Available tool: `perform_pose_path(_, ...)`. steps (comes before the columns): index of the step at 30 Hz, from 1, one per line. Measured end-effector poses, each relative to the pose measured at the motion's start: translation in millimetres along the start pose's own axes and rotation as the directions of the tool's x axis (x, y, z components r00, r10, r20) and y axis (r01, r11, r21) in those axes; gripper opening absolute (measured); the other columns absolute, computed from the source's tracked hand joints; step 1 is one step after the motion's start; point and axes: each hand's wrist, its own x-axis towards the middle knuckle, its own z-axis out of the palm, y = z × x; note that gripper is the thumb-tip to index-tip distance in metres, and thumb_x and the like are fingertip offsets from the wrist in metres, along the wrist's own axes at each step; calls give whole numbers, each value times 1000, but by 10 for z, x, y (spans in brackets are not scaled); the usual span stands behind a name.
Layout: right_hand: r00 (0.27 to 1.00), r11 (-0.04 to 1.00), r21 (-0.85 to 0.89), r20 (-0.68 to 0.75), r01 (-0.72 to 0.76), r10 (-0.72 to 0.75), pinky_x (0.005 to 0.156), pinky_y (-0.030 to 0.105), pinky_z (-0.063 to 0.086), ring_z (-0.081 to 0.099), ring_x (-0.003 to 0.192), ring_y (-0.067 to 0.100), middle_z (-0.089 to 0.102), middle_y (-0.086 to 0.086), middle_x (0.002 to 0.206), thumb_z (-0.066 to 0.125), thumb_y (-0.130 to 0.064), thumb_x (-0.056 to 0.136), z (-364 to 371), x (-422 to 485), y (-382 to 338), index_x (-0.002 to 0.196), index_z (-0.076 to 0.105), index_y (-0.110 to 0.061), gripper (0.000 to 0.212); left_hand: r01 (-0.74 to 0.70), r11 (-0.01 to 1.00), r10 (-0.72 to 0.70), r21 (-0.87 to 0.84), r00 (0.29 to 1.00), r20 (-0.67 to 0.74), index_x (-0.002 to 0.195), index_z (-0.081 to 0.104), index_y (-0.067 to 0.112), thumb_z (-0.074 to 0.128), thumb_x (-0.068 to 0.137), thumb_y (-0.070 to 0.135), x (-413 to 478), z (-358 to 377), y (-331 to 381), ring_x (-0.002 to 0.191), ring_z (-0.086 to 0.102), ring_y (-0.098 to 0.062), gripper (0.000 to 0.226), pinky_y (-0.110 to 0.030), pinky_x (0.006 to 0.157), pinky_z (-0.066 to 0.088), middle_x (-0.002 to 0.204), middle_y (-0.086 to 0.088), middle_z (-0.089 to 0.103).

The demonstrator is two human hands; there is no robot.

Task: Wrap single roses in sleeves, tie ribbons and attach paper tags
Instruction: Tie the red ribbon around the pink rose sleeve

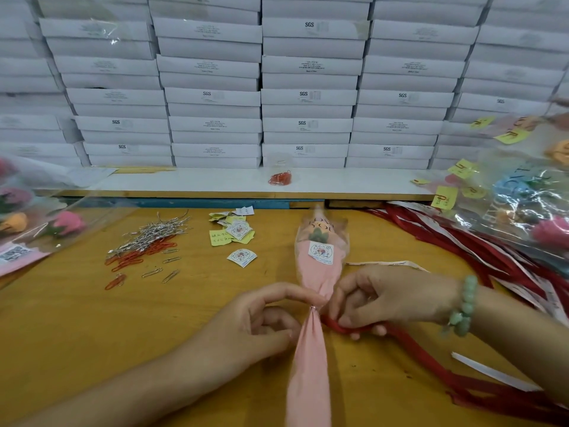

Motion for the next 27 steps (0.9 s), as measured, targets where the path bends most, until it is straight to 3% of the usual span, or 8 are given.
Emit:
perform_pose_path(3,999,996,83,-30,21,-18,51,19,38,56,49,3,69,-2,72,63,-8,89,154,50,-18,93,52,-11,12,-53,987,55,148,998,-7,119,57,53,60,86,4,-17,40,11,73,55,4,59,-14,65,44,92,21,64)
perform_pose_path(8,1000,974,226,-1,-22,23,53,21,46,62,56,8,68,3,74,61,-4,89,194,10,-68,87,40,-13,23,-95,920,123,381,991,-50,125,39,66,65,84,16,-38,77,-29,63,45,-4,70,-19,61,43,98,22,54)
perform_pose_path(11,999,973,229,26,-37,32,53,17,48,62,60,9,66,5,77,61,-6,89,163,-5,-84,86,43,-13,19,-115,878,156,464,987,-50,125,39,62,66,88,13,-36,78,-47,67,46,-2,67,-14,63,39,93,17,55)
perform_pose_path(14,997,985,156,24,-69,66,51,16,49,60,57,7,67,-1,73,58,-13,93,98,-8,-70,94,52,-11,7,-147,792,218,593,975,-51,123,38,56,64,91,18,-44,81,-46,83,49,0,57,-8,70,38,93,19,52)
perform_pose_path(18,965,984,-129,-245,-123,88,46,15,42,52,48,1,65,-7,64,53,-20,96,-168,-6,95,107,59,-21,12,-145,585,311,798,949,-55,124,31,54,55,93,30,-79,55,-35,96,45,1,46,-10,78,38,96,26,40)
perform_pose_path(22,869,969,-128,-479,-211,126,44,19,40,47,44,2,61,-7,58,53,-18,96,-526,-72,403,120,55,-32,28,-175,614,341,769,938,-59,120,34,54,51,95,32,-101,63,-4,92,48,-3,37,-17,78,41,92,24,45)
perform_pose_path(27,701,912,-90,-671,-400,241,40,18,39,45,37,3,59,-6,51,52,-14,95,-876,-168,754,134,49,-20,39,-216,673,405,707,908,-109,116,39,54,51,95,36,-116,52,-3,90,53,-8,30,-23,70,46,96,20,52)
